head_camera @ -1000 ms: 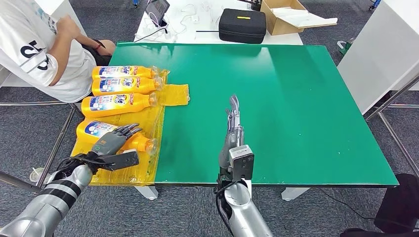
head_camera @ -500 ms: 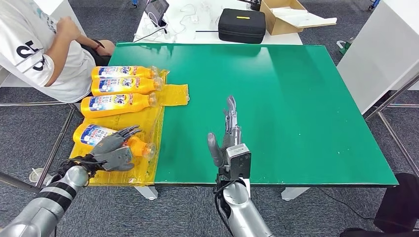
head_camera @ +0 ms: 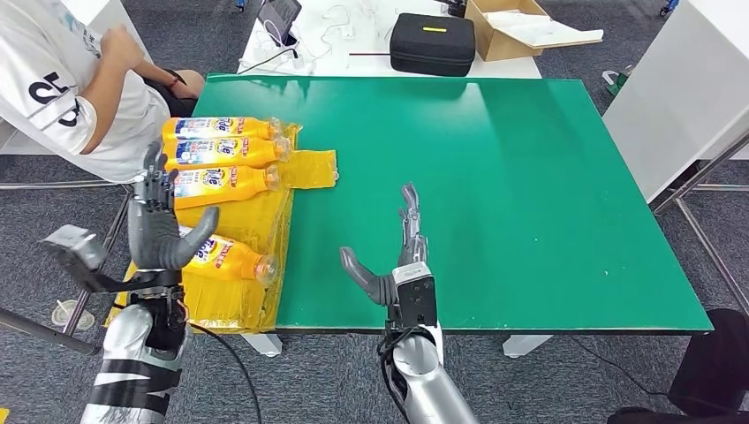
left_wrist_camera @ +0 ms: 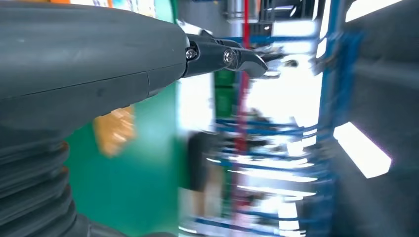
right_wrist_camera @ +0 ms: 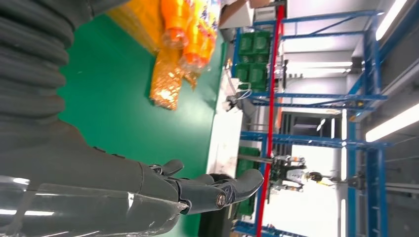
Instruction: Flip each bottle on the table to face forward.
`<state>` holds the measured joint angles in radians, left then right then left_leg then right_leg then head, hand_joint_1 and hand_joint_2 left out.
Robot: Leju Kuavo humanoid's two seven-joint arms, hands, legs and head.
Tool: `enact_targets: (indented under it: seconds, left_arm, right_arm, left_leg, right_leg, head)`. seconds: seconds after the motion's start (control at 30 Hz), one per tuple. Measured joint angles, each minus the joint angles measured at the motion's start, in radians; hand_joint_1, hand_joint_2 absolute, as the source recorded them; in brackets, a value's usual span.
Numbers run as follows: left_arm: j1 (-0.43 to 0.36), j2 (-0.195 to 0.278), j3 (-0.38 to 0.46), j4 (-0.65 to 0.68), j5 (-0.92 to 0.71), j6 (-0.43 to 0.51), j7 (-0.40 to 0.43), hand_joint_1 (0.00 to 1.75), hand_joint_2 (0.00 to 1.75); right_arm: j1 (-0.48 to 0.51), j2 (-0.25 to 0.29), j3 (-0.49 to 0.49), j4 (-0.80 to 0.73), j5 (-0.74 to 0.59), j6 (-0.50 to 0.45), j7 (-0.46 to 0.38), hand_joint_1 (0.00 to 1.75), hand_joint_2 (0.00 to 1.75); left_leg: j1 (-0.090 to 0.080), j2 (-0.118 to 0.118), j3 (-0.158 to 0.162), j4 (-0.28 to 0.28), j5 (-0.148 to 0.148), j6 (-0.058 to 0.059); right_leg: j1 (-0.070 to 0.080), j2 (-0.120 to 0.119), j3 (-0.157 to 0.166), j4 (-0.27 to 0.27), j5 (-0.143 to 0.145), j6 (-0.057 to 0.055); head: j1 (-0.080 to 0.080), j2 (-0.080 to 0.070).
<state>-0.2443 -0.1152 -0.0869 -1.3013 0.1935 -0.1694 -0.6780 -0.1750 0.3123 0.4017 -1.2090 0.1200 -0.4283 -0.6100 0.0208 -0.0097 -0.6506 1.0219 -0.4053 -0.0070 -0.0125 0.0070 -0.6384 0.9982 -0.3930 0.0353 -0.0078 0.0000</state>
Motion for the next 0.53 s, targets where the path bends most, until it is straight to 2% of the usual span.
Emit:
enact_targets:
  seconds: [0.1,0.2,0.37,0.53]
  left_arm:
    - [0.055,-0.055,0.05,-0.095,0.093,-0.06,0.012,0.0,1.75]
    - [0.113,-0.1,0.078,-0.172,0.093,-0.069,-0.002,0.0,1.75]
    - [0.217,-0.172,0.121,-0.307,0.005,-0.043,-0.021,0.0,1.75]
    - [0.337,-0.208,0.128,-0.379,-0.006,0.041,-0.022,0.0,1.75]
  right_arm:
    - [0.024,-0.003,-0.008,-0.002,0.007,-0.004,-0.003,0.0,1.75]
    - [0.051,-0.006,-0.021,-0.013,0.028,-0.019,-0.023,0.0,1.75]
    - [0.113,-0.012,-0.038,-0.065,0.07,-0.068,-0.065,0.0,1.75]
    - [0.198,-0.027,-0.052,-0.151,0.05,-0.19,-0.086,0.0,1.75]
  left_leg:
    - [0.001,0.0,0.0,0.0,0.0,0.0]
    - [0.001,0.0,0.0,0.0,-0.001,-0.001]
    - [0.001,0.0,-0.001,0.0,-0.002,-0.002]
    - [0.001,0.0,0.0,0.0,-0.004,0.0]
  right_leg:
    - [0.001,0.0,0.0,0.0,-0.001,0.0]
    - [0.002,0.0,0.0,0.0,-0.001,-0.001]
    - [0.001,0.0,0.0,0.0,-0.001,-0.001]
    - [0.001,0.0,0.0,0.0,-0.002,0.0]
  head:
    - [0.0,0.0]
    - [0.0,0.0]
    - [0.0,0.0]
    - [0.0,0.0]
